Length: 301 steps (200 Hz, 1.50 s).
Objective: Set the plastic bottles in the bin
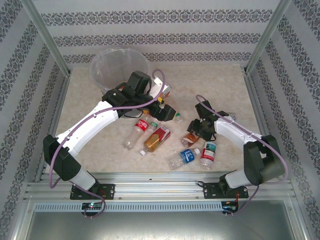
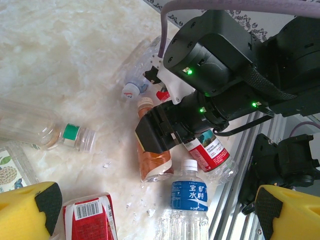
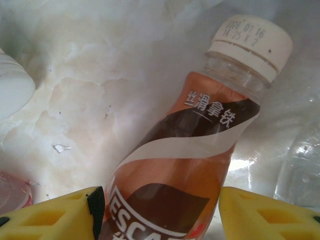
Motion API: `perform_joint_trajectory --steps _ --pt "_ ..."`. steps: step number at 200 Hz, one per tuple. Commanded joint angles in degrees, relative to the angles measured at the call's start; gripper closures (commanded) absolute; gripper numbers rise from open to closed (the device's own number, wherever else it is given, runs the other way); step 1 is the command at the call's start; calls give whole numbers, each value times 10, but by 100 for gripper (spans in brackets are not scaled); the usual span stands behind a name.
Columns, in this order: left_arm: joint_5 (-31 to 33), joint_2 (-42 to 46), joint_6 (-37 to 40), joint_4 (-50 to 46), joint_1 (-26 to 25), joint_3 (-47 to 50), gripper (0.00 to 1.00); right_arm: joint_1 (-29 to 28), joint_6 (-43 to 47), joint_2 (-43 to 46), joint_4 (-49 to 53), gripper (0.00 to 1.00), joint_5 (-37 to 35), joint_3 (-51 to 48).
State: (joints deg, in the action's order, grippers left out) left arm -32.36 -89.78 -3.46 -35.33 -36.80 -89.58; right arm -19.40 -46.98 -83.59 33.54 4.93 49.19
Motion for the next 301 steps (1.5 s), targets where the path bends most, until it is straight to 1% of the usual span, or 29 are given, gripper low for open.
perform_joint_trajectory --steps 1,51,104,195,228,261,301 --pt "3 -6 -3 8 -10 1 0 -7 -15 -23 -20 37 -13 17" --pt "5 -7 0 7 -10 1 0 -8 -20 -67 -81 37 -20 25" --pt "10 -10 3 5 -10 3 0 -5 -6 -116 -116 32 -23 60" --pt "5 -10 3 4 -10 2 0 37 43 -171 -136 24 -17 104" --pt "4 -12 2 5 -10 2 0 44 46 -188 -147 28 -8 109" --pt "-4 -15 -1 7 -10 2 0 45 47 -198 -155 37 -9 109" --pt "-23 -25 -14 17 -10 4 0 43 61 -168 -179 48 -19 94"
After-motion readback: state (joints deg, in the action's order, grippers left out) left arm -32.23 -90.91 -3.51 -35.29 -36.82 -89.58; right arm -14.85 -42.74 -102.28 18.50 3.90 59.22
